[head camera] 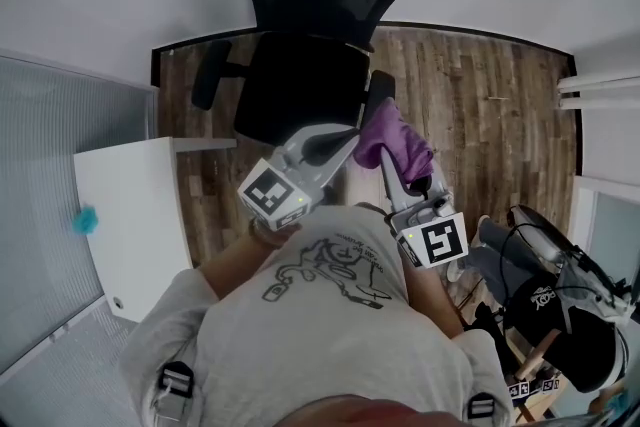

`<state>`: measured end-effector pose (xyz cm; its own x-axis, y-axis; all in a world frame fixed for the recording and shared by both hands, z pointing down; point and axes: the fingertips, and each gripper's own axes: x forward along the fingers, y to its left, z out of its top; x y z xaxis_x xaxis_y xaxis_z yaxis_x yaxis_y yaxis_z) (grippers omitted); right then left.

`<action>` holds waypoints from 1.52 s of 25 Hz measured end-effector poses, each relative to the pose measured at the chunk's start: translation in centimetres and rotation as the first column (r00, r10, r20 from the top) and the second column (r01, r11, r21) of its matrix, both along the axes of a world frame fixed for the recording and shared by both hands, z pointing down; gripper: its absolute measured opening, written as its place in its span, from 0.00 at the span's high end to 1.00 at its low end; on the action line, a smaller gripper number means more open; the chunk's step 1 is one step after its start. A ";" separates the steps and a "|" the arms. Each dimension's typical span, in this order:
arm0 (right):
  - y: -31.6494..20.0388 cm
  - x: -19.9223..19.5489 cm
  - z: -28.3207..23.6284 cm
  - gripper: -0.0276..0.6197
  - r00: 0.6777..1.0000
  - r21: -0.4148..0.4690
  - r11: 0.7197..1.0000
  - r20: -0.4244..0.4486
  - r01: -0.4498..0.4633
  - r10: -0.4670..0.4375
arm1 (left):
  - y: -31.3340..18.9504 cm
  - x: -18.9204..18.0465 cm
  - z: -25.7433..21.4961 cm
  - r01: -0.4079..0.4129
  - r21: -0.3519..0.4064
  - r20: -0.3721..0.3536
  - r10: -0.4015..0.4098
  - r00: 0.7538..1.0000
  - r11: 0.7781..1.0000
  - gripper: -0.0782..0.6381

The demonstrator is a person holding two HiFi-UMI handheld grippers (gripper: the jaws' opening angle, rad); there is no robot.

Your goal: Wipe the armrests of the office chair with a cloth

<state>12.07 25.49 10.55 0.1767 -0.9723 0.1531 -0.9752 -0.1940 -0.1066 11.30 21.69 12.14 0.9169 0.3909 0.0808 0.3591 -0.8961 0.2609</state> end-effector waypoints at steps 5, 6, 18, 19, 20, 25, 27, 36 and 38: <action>0.0 1.8 0.5 0.91 1.000 -0.009 1.000 0.003 -0.009 0.009 | -0.5 1.9 0.7 0.006 -0.011 0.009 -0.006 1.000 1.000 0.89; 0.2 2.4 0.8 0.91 1.000 -0.013 1.000 0.006 -0.010 0.010 | -0.4 2.5 0.9 0.007 -0.014 0.014 -0.006 1.000 1.000 0.89; 1.8 6.4 3.3 0.91 1.000 -0.065 0.998 0.021 0.014 -0.013 | 0.4 5.5 3.3 0.039 -0.025 0.063 -0.038 0.997 0.999 0.89; 2.0 6.6 3.6 0.91 1.000 -0.070 0.997 0.019 0.013 -0.012 | 0.3 5.5 3.5 0.044 -0.026 0.067 -0.042 0.997 0.999 0.89; 2.1 6.9 3.9 0.91 1.000 -0.076 0.997 0.017 0.011 -0.010 | 0.2 5.6 3.8 0.047 -0.025 0.070 -0.045 0.997 0.999 0.89; 2.3 8.3 6.2 0.91 1.000 -0.108 0.994 0.023 0.001 0.001 | -0.3 6.5 6.1 0.052 -0.030 0.097 -0.049 0.994 0.998 0.89; 2.3 8.6 7.1 0.91 1.000 -0.117 0.993 0.030 -0.002 0.005 | -0.4 6.8 6.9 0.044 -0.029 0.105 -0.041 0.994 0.999 0.89; 2.5 8.9 10.6 0.91 0.999 -0.156 0.988 0.043 0.009 -0.003 | 0.1 7.3 10.4 0.044 -0.047 0.147 -0.037 0.988 0.998 0.89; 2.5 9.4 10.9 0.91 1.000 -0.165 0.986 0.025 0.009 -0.005 | 0.1 7.4 10.6 0.046 -0.043 0.147 -0.039 0.988 0.998 0.89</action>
